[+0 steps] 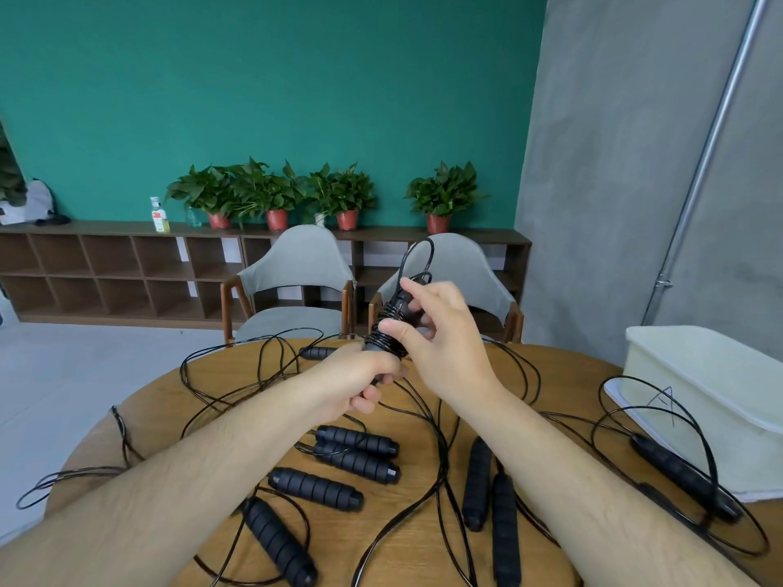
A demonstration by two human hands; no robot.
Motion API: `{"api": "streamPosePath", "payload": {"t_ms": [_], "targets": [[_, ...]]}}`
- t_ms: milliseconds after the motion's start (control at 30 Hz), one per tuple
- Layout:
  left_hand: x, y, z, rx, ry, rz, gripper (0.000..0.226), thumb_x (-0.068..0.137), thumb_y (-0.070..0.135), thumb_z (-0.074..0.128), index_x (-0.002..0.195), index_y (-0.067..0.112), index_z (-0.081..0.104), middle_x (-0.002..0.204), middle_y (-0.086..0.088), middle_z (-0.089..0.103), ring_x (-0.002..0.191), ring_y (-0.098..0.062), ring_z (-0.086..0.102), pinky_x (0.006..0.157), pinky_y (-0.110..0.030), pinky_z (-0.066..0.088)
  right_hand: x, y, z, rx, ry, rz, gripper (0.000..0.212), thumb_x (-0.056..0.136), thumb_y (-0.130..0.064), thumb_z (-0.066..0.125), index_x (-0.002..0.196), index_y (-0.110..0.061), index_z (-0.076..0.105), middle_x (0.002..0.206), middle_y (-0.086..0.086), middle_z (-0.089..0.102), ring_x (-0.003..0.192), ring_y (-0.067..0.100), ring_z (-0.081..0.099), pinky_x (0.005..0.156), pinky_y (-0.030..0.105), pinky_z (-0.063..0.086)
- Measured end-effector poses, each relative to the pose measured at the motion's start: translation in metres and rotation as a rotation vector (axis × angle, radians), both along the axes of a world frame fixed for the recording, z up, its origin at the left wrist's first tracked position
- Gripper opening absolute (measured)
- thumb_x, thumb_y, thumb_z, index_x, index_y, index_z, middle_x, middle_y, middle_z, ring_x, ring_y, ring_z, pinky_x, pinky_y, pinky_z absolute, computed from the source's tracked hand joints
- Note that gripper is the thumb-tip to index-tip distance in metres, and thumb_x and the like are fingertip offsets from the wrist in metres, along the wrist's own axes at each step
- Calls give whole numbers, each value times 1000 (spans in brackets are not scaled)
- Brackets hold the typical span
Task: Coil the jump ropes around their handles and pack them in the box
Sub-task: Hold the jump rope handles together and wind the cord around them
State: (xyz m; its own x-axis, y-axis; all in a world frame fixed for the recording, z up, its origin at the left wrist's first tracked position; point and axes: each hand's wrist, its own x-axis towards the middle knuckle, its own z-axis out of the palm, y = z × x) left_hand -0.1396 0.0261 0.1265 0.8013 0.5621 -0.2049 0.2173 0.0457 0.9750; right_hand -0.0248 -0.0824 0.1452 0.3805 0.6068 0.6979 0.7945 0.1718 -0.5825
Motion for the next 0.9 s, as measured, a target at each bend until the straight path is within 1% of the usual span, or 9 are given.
{"api": "streamPosePath", "payload": {"t_ms": [67, 167, 233, 300, 433, 567, 700, 800, 900], "targets": [[-1, -2, 1, -71, -33, -42, 16, 87, 10, 64, 102, 5, 61, 76, -1, 49, 51, -9, 34, 42, -21, 22, 6, 1, -1, 33, -34, -56, 55, 88, -42, 72, 137, -20, 61, 116, -8, 42, 111, 14, 49, 98, 38, 50], [-3, -5, 5, -111, -87, -101, 15, 89, 9, 66, 99, 8, 55, 77, -1, 49, 52, -9, 33, 42, -20, 23, 10, 0, 3, 14, -1, -73, 49, 96, -41, 63, 141, -26, 56, 125, -10, 48, 120, 11, 48, 103, 29, 44], [-5, -7, 7, -110, -117, -134, 16, 89, 9, 68, 94, 10, 52, 77, -1, 48, 51, -9, 32, 42, -19, 23, 14, -4, 9, 52, -106, -157, 39, 100, -40, 56, 136, -25, 59, 110, -11, 57, 112, 15, 49, 96, 21, 35], [-6, -10, 9, -95, -140, -166, 17, 90, 9, 68, 91, 11, 51, 77, -1, 48, 51, -9, 32, 41, -19, 24, 19, -7, 15, 117, -175, -214, 27, 102, -37, 51, 121, -22, 64, 91, -11, 59, 99, 18, 52, 88, 23, 37], [-7, -13, 14, -183, -172, -229, 19, 88, 15, 68, 88, 14, 50, 78, 1, 46, 51, -7, 29, 43, -19, 21, 23, -13, 26, 244, -32, -107, 15, 104, -19, 51, 105, -18, 66, 87, -6, 63, 87, 7, 58, 77, 16, 45], [-11, -13, 22, -311, -197, -299, 17, 88, 16, 68, 92, 14, 52, 76, 2, 46, 47, -5, 30, 42, -17, 20, 27, -16, 32, 245, -66, -67, 23, 105, -12, 49, 117, -15, 68, 83, -4, 59, 80, 3, 57, 75, 8, 41], [-16, -9, 31, -401, -235, -351, 18, 86, 17, 68, 96, 8, 56, 74, 2, 44, 44, -4, 32, 39, -16, 22, 28, -20, 37, 127, -231, -4, 44, 101, 6, 48, 142, -8, 55, 90, 3, 50, 88, -9, 48, 86, 1, 36], [-19, -7, 34, -406, -245, -350, 18, 85, 17, 68, 95, 6, 57, 72, 1, 43, 43, -4, 31, 39, -17, 21, 31, -21, 43, 55, -305, 29, 49, 97, 12, 48, 141, -6, 56, 92, -1, 53, 91, -11, 49, 89, 1, 36], [-21, -3, 34, -417, -248, -357, 20, 84, 17, 70, 96, 6, 57, 72, 1, 44, 43, -4, 33, 39, -17, 22, 31, -19, 52, 63, -256, 16, 35, 97, 0, 60, 129, -10, 68, 95, -4, 67, 89, -3, 57, 85, 4, 40]]}}
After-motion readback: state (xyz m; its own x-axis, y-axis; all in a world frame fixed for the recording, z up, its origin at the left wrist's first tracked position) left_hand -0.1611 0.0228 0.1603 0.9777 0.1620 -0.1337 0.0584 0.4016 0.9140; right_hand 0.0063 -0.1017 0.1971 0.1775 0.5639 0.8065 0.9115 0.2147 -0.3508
